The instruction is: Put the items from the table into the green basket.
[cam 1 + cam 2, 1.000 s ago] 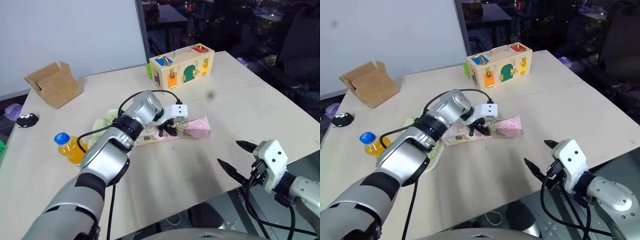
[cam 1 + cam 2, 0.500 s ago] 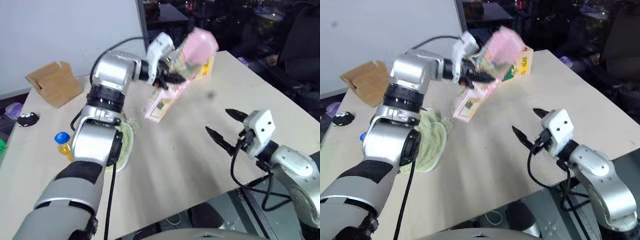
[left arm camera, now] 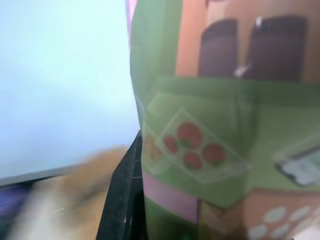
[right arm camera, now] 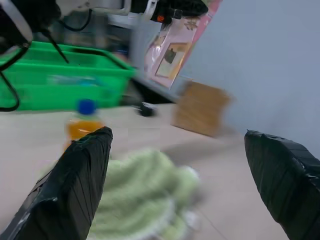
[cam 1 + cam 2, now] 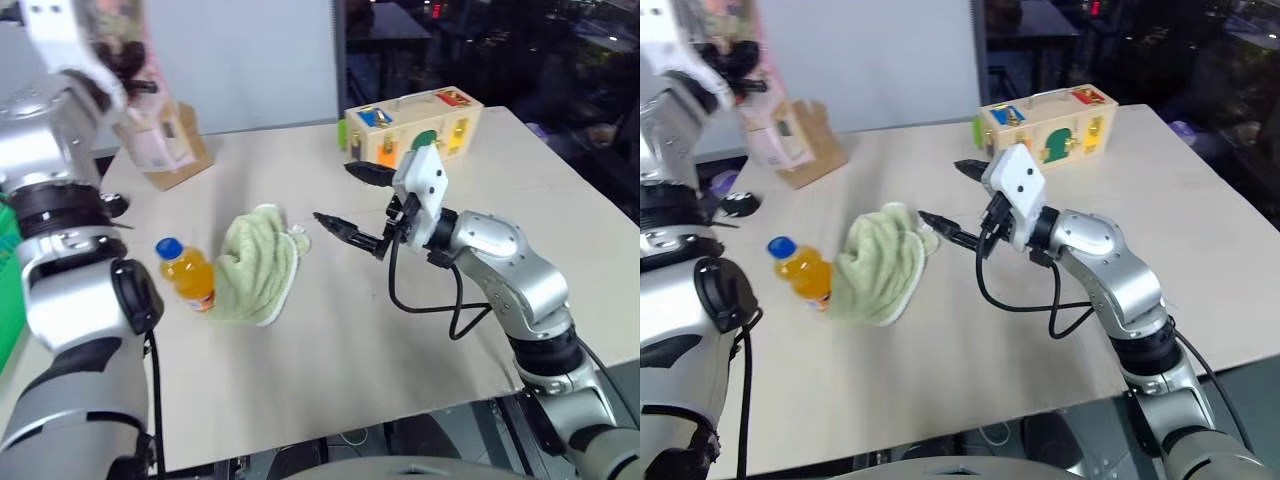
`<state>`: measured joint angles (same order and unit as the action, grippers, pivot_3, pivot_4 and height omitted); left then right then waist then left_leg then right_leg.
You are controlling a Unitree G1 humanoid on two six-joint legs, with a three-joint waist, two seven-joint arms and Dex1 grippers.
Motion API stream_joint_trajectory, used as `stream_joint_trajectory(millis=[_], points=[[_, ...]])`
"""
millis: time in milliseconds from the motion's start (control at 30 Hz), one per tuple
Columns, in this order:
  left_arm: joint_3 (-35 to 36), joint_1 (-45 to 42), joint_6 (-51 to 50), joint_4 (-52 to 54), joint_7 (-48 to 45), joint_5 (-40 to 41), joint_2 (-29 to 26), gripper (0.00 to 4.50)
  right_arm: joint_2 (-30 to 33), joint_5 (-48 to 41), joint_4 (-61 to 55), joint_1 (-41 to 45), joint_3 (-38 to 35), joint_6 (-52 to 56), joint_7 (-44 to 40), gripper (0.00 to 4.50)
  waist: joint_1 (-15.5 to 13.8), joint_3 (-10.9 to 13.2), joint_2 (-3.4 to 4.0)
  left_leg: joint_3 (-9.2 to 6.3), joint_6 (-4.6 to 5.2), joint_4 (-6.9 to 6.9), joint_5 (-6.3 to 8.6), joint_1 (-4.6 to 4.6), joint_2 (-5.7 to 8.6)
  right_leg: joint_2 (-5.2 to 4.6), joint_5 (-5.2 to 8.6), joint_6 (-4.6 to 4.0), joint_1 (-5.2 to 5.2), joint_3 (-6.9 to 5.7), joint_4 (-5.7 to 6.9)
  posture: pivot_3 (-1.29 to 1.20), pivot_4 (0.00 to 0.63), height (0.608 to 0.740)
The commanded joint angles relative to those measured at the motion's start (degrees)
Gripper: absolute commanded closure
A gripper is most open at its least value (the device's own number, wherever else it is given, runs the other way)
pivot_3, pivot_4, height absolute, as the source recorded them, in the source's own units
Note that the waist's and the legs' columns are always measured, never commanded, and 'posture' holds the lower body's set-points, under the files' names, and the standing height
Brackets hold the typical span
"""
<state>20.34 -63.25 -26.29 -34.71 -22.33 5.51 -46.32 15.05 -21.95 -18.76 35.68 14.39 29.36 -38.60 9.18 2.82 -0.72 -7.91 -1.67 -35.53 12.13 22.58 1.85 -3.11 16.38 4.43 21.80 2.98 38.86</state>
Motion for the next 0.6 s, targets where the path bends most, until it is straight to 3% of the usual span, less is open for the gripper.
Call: stream_joint_trajectory(millis=[33, 200, 367, 600], points=[[2.3, 4.7, 6.1, 8.5, 4.3, -2.5, -4.8, 3.60, -1.9, -0.2, 2.8, 4.2, 1.8, -4.1, -4.4, 0.00, -2.9, 0.0, -0.15, -0.01, -0.01, -0.01, -0.01, 0.01, 0.06, -0.02, 0.00, -0.01, 0.00, 0.01, 0.00, 0.09, 0.000, 0.740], [5.5, 14.6, 11.8, 10.1, 7.3, -4.0, -9.5, 3.60, -4.3, -0.4, 7.3, 7.1, 3.2, -5.9, -8.2, 0.00, -7.3, -0.1, -0.33, -0.17, -0.15, -0.08, -0.08, 0.03, 0.19, 0.03, -0.04, -0.07, -0.01, -0.23, 0.06, 0.15, 0.000, 0.740], [6.5, 20.9, 20.7, 4.6, 9.3, -5.6, -12.7, 3.60, -5.7, -0.9, 9.4, 8.1, 2.6, -7.0, -10.3, 0.00, -11.0, -0.3, -0.56, -0.28, -0.39, -0.05, -0.25, 0.03, 0.08, 0.30, -0.28, -0.48, -0.07, -0.66, 0.07, 0.16, 0.000, 0.740], [4.1, 19.6, 33.8, -12.9, 9.9, -7.0, -17.8, 3.60, -5.9, -1.4, 8.0, 7.4, 1.9, -5.6, -10.3, 0.00, -12.0, -0.4, -0.72, -0.47, -0.81, 0.25, -0.54, -0.48, -0.32, 0.91, -0.47, -0.82, -0.28, -0.65, 0.10, 0.13, 0.000, 0.740]])
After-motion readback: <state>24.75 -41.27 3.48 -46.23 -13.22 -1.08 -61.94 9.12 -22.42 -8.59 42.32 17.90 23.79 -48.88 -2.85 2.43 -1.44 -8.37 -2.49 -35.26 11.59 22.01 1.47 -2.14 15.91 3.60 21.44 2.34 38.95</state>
